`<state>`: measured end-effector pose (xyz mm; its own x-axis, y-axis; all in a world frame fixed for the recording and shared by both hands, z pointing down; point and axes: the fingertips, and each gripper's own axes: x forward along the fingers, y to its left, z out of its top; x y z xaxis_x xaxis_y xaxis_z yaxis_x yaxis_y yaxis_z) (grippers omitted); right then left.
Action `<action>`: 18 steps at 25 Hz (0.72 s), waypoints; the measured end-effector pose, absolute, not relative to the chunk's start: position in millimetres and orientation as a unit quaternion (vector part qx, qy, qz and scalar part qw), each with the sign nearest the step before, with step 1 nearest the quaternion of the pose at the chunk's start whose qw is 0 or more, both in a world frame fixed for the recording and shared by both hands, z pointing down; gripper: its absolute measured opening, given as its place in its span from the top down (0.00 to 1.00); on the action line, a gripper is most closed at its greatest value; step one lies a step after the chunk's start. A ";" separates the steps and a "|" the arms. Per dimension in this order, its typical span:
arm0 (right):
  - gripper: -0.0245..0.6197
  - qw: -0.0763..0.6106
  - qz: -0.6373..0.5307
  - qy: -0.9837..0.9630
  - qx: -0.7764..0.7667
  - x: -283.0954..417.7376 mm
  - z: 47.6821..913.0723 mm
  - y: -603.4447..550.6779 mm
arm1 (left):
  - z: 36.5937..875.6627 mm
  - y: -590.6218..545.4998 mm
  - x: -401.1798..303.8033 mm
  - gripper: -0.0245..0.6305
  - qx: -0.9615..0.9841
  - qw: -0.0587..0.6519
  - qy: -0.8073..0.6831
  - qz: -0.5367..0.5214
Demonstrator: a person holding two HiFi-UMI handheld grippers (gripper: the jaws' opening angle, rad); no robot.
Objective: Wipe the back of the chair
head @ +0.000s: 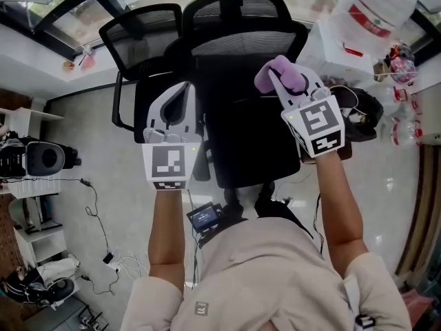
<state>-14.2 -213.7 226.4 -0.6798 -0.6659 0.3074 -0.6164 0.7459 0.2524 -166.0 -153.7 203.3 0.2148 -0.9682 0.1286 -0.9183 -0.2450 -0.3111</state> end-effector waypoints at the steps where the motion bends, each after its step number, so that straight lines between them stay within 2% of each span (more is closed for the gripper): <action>1: 0.93 0.189 -0.067 -0.915 0.351 -10.9 218.8 -209.1 | 197.0 -149.9 -165.0 0.95 -0.775 0.088 0.608 -0.147; 18: 0.93 0.155 -0.087 -0.918 0.354 44.5 136.7 -136.8 | 127.5 -96.1 -135.3 0.95 -0.787 0.118 0.593 -0.118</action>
<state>44.5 -136.8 136.7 -0.7018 -0.6762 0.2240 -0.6224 0.7351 0.2688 -135.3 -96.1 127.5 0.2681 -0.9623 0.0449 -0.9067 -0.2678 -0.3258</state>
